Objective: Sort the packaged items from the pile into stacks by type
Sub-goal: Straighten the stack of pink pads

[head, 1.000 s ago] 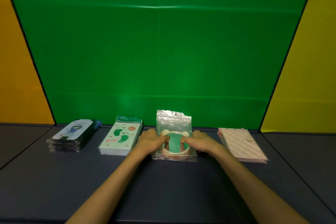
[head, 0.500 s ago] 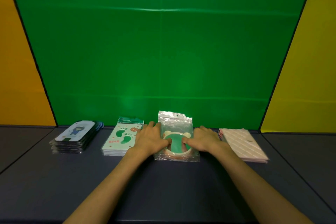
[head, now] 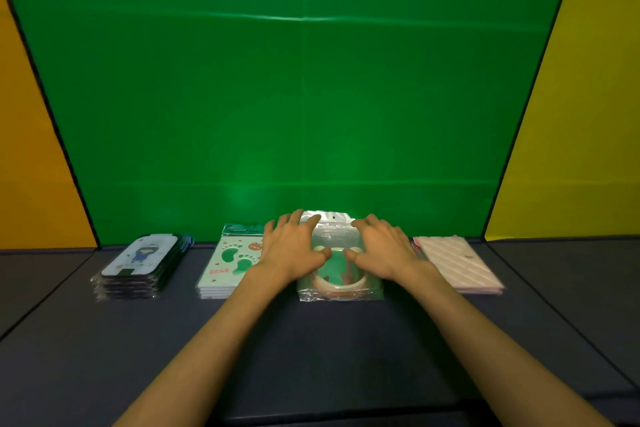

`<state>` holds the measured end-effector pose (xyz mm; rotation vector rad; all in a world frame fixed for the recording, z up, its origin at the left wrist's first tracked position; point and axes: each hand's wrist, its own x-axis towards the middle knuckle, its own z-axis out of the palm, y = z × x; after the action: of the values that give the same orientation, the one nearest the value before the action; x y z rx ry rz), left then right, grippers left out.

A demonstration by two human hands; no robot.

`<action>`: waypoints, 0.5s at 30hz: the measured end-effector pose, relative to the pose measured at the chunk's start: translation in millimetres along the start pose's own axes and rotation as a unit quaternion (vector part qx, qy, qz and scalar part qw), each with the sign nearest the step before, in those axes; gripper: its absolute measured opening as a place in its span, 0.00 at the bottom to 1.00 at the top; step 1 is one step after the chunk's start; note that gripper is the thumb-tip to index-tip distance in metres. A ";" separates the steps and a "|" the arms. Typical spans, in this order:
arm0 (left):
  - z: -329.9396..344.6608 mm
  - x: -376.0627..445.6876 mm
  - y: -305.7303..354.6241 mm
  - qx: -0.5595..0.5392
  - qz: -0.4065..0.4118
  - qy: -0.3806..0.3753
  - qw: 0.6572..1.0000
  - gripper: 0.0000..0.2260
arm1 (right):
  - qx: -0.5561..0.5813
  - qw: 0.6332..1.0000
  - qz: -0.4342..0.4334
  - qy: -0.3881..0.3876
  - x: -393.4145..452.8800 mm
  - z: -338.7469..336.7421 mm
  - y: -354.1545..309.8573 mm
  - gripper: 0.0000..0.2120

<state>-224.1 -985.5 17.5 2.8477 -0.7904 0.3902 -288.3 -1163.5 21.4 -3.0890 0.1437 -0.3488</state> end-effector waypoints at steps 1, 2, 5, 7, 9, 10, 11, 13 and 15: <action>-2.7 0.5 1.3 0.000 0.007 0.006 1.000 0.35 | 0.002 1.000 0.002 0.004 -1.4 -2.9 0.8 0.32; -5.4 0.9 3.7 0.000 0.014 0.012 1.000 0.35 | 0.003 1.000 0.005 0.009 -3.0 -6.2 1.8 0.32; -13.3 2.6 14.4 -0.005 0.030 0.025 0.999 0.33 | 0.001 1.000 0.011 0.028 -8.1 -16.5 8.2 0.31; -17.0 3.7 24.6 -0.013 0.036 0.033 0.999 0.32 | -0.002 0.999 0.012 0.037 -12.1 -23.4 16.3 0.30; -18.8 3.5 38.9 -0.017 0.043 0.039 0.998 0.31 | -0.007 0.999 0.013 0.042 -16.6 -29.5 28.3 0.29; -19.3 3.9 47.6 -0.015 0.048 0.043 0.998 0.31 | -0.009 0.999 0.014 0.044 -19.2 -32.4 35.6 0.28; -19.4 4.7 57.1 -0.011 0.054 0.046 0.997 0.31 | -0.011 0.999 0.016 0.046 -21.6 -34.8 44.0 0.28; -18.5 7.4 77.1 -0.001 0.060 0.047 0.997 0.30 | -0.012 0.999 0.020 0.046 -26.5 -38.2 62.8 0.27; -15.2 10.9 99.0 0.007 0.057 0.047 0.997 0.31 | -0.014 0.999 0.023 0.043 -31.5 -39.1 85.4 0.27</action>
<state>-270.1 -1071.3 43.4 2.7812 -0.9371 0.5427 -335.2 -1246.3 49.1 -3.0931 0.2244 -0.4806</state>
